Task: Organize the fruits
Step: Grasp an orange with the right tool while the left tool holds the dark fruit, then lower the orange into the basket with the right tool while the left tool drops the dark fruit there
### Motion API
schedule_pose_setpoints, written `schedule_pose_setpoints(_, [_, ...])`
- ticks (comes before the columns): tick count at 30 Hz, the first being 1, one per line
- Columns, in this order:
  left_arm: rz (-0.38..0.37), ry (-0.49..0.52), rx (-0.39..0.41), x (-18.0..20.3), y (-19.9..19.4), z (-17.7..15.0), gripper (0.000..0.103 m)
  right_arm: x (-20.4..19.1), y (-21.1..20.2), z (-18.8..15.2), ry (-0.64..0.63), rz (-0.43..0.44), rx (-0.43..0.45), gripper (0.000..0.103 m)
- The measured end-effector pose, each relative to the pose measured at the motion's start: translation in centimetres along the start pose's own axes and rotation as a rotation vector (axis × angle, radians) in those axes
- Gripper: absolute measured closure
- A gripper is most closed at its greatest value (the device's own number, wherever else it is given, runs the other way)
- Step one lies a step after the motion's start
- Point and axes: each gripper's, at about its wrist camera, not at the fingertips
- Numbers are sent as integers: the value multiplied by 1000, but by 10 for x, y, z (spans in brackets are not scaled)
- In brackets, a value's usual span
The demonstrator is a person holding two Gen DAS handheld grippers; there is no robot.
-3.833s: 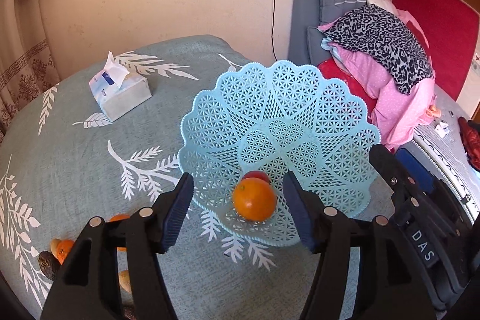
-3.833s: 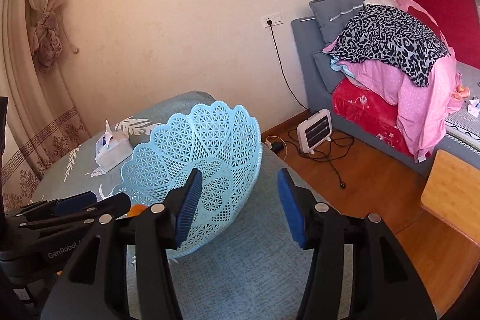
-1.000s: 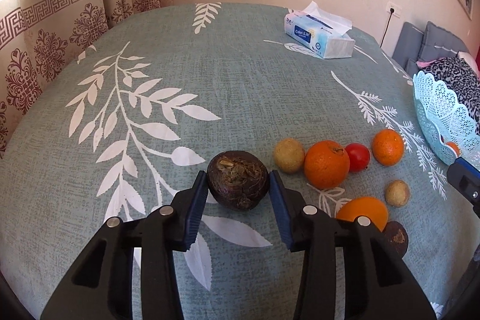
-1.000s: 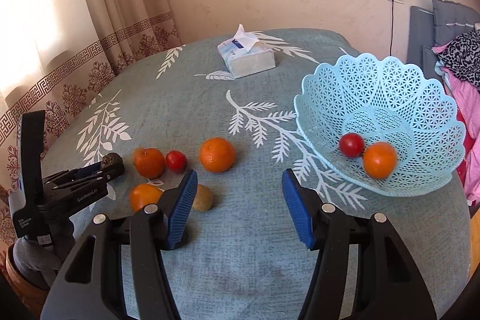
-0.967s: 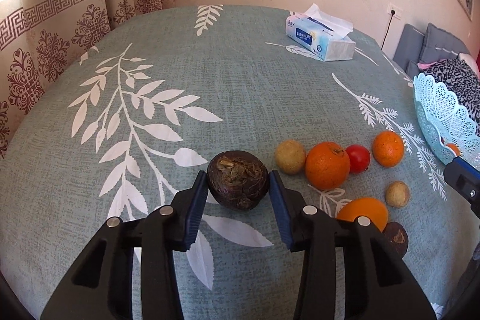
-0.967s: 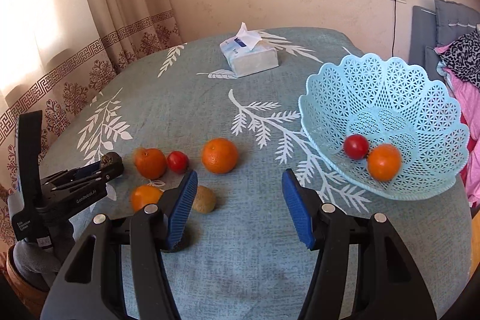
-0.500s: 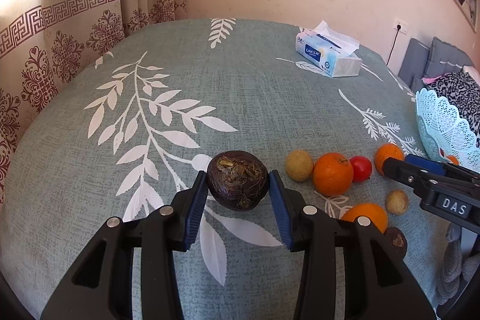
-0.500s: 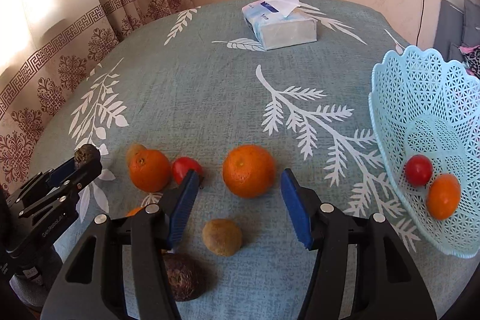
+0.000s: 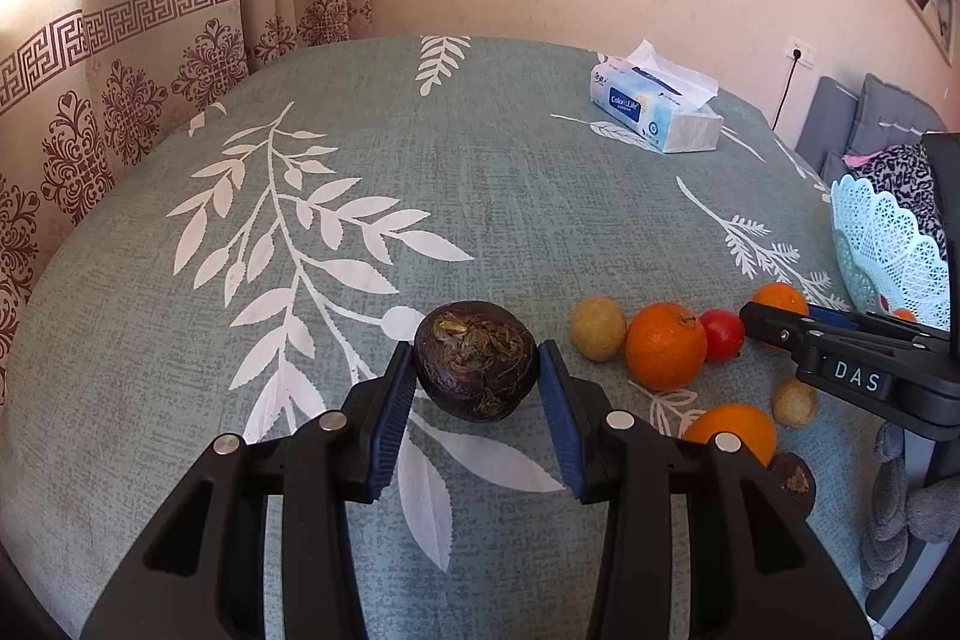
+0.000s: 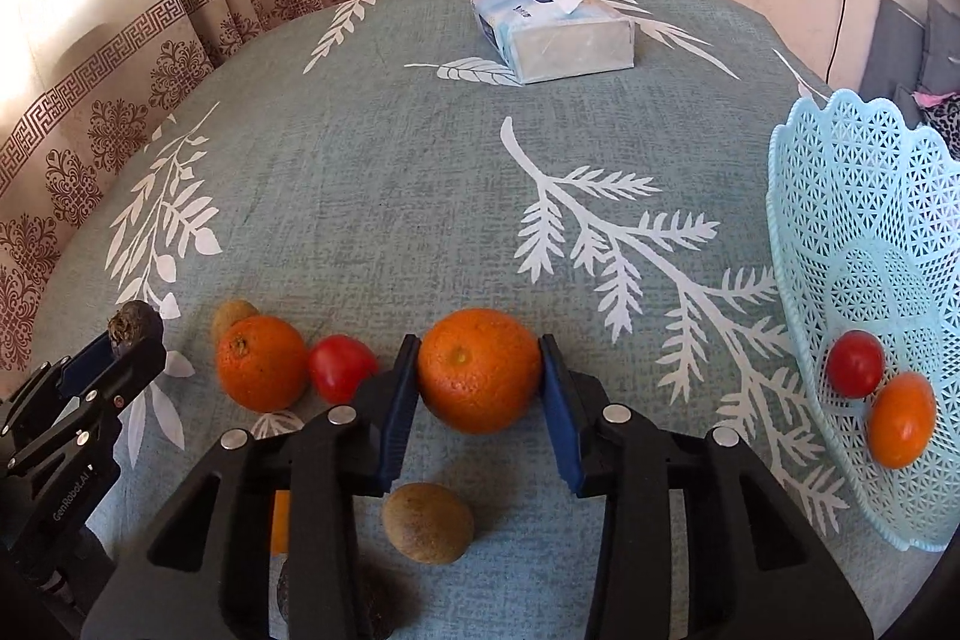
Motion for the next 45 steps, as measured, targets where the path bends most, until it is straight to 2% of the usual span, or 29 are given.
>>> schedule_pose_setpoints(11, [20, 1, 4, 0, -1, 0, 61, 7, -55, 0, 32, 45, 126, 63])
schedule_pose_setpoints(18, [38, 6, 8, 1, -4, 3, 61, 40, -97, 1, 87, -2, 244, 63])
schedule_pose_setpoints(22, [39, 4, 18, 3, -10, 7, 61, 68, -115, 1, 129, -69, 301, 63])
schedule_pose_setpoints(30, [30, 42, 33, 23, -19, 16, 61, 127, -127, 0, 261, -127, 333, 63])
schedule_pose_setpoints(35, [9, 65, 39, 39, -22, 26, 61, 148, -126, 1, 307, -158, 350, 63])
schedule_pose_setpoints(45, [-20, 153, 90, 85, -35, 57, 61, 174, -124, 0, 388, -154, 381, 61])
Point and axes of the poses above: each gripper's, at about its wrist camera, not at the fingertips, and y roughly the way its jaws point, x to its right, z to its top, and after that the axes turned 15 degrees about y, right-handed
